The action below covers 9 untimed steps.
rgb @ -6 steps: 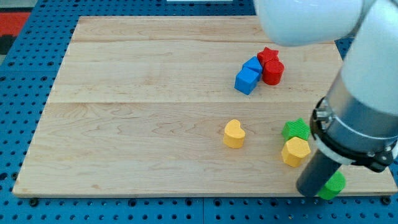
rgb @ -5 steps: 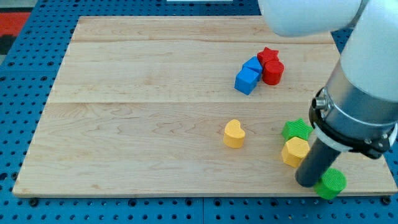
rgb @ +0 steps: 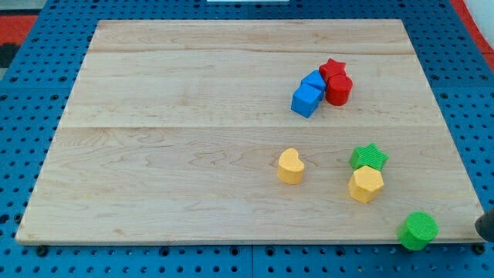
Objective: Push the green circle closer to the yellow heart
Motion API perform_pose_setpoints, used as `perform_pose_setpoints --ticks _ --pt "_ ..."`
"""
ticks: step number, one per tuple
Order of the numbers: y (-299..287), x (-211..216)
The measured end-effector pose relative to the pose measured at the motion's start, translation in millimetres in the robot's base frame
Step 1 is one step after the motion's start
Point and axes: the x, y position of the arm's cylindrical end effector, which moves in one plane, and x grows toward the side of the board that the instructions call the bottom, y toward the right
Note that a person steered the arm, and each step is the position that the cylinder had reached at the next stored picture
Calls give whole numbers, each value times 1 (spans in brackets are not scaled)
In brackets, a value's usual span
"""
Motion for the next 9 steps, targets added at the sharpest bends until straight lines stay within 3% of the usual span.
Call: perform_pose_setpoints --ticks 2,3,5,7,8,9 --pt "-16 2" --pt "-83 2" --pt "-302 -7" --pt "-423 -63" --pt "-416 -3" --pt "-447 -1"
